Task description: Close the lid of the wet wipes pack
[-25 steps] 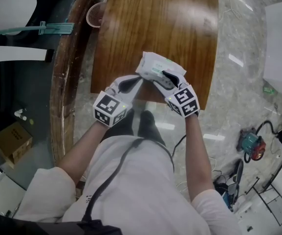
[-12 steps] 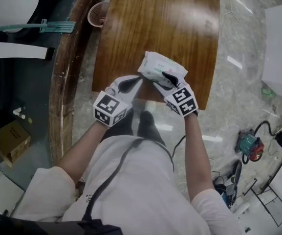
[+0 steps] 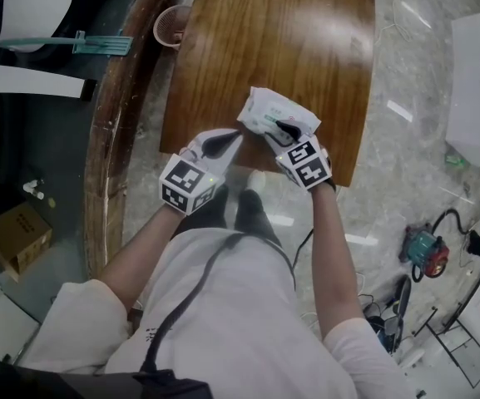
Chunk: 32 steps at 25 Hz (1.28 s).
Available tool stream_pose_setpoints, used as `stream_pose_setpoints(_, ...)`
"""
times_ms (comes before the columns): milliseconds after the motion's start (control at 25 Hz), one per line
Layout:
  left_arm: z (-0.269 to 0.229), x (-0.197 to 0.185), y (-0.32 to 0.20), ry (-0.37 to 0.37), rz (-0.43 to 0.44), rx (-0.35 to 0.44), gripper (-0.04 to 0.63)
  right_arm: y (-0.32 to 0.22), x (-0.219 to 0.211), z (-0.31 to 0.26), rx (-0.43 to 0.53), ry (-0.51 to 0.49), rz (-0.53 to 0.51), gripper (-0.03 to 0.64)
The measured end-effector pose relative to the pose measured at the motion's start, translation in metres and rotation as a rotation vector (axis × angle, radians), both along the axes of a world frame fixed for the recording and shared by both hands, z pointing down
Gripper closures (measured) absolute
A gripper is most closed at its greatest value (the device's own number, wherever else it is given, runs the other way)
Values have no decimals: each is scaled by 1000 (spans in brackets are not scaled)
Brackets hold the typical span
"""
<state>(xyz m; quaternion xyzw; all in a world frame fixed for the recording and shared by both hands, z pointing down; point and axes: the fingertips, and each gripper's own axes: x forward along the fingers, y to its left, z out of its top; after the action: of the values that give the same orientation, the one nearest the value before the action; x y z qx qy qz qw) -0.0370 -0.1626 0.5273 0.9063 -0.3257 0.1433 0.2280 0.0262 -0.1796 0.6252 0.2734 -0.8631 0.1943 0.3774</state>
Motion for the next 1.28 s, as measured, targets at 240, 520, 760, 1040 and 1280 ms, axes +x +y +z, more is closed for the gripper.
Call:
stream_pose_setpoints(240, -7, 7, 9, -1, 17, 13, 594, 2, -2, -7, 15, -65, 20, 428)
stream_pose_setpoints(520, -30, 16, 18, 12, 36, 53, 594, 18, 8, -57, 105, -281, 178, 582)
stream_pose_setpoints(760, -59, 28, 26, 25, 66, 104, 594, 33, 23, -129, 229, -447, 270, 607)
stream_pose_setpoints(1040, -101, 41, 29, 51, 91, 180, 594, 47, 45, -191, 379, -504, 358, 607)
stream_pose_setpoints(1280, -131, 45, 23, 87, 85, 229, 594, 59, 58, -220, 462, -535, 408, 607)
